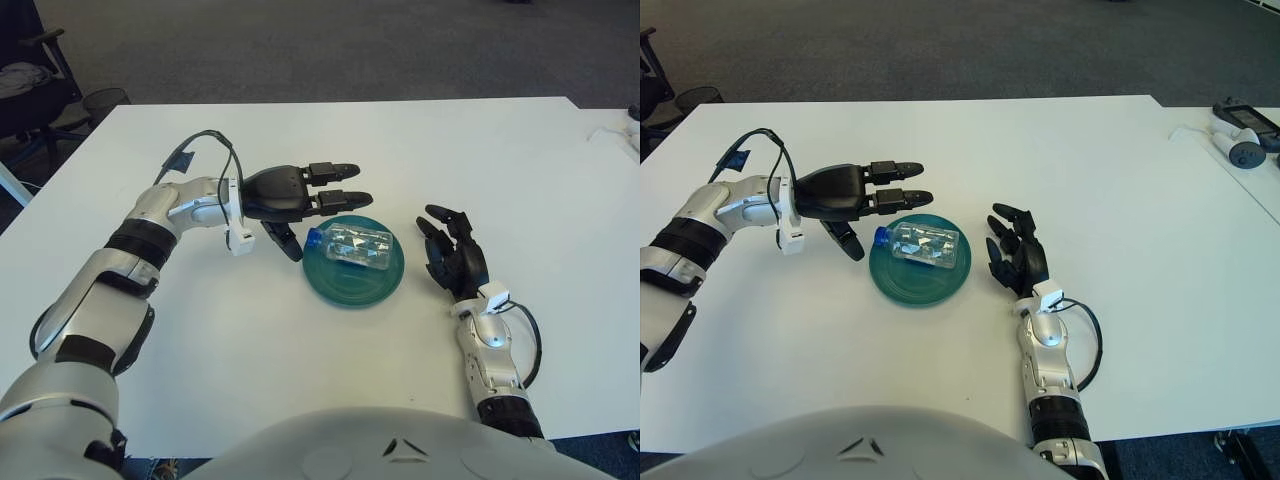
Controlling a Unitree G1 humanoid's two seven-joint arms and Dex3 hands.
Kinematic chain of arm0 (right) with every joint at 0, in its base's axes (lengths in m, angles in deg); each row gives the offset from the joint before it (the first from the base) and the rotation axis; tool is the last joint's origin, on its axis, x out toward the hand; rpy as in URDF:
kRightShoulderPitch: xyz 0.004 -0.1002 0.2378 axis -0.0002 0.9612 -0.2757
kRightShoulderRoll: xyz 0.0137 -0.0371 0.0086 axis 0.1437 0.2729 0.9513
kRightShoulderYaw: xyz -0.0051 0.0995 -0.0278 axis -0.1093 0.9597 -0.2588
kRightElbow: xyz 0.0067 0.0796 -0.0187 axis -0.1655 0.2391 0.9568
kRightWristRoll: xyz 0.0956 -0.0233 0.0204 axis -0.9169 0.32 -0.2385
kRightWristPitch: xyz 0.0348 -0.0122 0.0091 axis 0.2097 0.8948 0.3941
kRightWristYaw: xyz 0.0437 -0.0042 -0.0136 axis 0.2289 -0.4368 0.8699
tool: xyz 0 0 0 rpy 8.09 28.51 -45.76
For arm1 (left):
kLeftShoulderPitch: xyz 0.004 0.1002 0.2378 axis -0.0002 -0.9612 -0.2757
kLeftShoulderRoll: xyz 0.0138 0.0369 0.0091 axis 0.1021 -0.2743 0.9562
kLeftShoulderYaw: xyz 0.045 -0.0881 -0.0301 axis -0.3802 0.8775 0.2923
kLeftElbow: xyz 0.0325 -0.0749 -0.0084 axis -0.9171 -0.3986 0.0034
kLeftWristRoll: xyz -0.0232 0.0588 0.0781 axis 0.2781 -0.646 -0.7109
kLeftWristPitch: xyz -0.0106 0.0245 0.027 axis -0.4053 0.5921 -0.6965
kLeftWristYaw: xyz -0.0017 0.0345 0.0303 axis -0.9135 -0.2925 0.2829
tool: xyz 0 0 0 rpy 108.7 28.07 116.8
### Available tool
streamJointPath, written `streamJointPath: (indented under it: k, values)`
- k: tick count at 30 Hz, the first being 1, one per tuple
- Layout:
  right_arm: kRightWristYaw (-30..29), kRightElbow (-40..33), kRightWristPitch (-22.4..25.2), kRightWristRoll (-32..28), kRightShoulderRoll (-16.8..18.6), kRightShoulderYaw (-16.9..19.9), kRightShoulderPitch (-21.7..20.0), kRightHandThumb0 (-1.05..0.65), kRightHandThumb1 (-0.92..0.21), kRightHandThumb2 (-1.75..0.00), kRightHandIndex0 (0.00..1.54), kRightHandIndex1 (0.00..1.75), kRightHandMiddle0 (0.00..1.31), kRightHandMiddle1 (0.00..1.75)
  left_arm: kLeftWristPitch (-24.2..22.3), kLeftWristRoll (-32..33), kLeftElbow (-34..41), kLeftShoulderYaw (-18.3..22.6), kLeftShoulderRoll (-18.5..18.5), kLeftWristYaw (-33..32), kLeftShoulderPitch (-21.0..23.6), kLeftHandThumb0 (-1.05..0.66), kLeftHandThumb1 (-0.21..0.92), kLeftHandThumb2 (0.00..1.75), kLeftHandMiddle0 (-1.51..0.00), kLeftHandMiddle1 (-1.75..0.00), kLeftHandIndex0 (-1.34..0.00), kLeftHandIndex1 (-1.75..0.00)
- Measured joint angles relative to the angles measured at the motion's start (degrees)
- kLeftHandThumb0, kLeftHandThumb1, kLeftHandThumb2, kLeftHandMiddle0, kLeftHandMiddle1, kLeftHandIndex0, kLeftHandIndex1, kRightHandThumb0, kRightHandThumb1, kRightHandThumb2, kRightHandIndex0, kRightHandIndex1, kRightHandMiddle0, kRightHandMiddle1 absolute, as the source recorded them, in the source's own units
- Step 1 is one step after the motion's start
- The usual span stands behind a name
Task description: Put the bottle into the plate.
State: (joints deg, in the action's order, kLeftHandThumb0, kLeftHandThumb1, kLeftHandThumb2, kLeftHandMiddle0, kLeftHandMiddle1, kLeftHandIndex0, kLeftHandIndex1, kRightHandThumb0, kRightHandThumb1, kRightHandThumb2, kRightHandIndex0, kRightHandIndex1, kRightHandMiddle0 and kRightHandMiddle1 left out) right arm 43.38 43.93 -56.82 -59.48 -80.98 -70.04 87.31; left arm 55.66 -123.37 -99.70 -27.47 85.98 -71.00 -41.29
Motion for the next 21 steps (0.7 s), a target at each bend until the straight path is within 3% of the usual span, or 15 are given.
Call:
streamJointPath:
  k: [4,10,12,17,21]
  values:
    - [-0.01,-0.15,-0.23,0.0,-0.02,-0.01,-0.07,-0.67,-0.92,-0.5,0.35,0.17,0.0,0.95,-0.13,8.42,-3.2,0.69,-0.5,2.26,0.08,-0.81,0.87,0.16,0.0,0.0,0.0,-0.32]
    - [-0.01,-0.61,-0.7,-0.01,-0.15,0.03,-0.27,-0.68,-0.92,-0.51,0.35,0.17,0.0,0.94,-1.84,22.78,-4.35,1.9,-2.76,6.17,-0.59,-0.88,0.92,0.47,-0.18,-0.07,0.0,-0.61]
    - [-0.01,-0.64,-0.72,-0.01,-0.17,0.03,-0.28,-0.67,-0.92,-0.5,0.35,0.17,0.0,0.94,-2.65,27.1,-4.56,2.96,-4.24,7.0,-1.12,-0.88,0.92,0.54,-0.25,-0.09,0.0,-0.81]
    - [-0.01,-0.54,-0.52,-0.01,-0.14,0.01,-0.22,-0.66,-0.92,-0.49,0.35,0.17,0.0,0.95,-7.04,37.71,-5.21,7.83,-9.65,7.58,-2.98,-0.86,0.92,0.69,-0.35,-0.12,-0.01,-1.03]
    - [-0.02,-0.24,-0.03,-0.02,0.0,-0.04,-0.1,-0.65,-0.92,-0.48,0.35,0.17,0.0,0.95,-13.52,45.99,-6.99,15.07,-15.94,5.41,-4.34,-0.84,0.92,0.81,-0.42,-0.17,-0.06,-1.12]
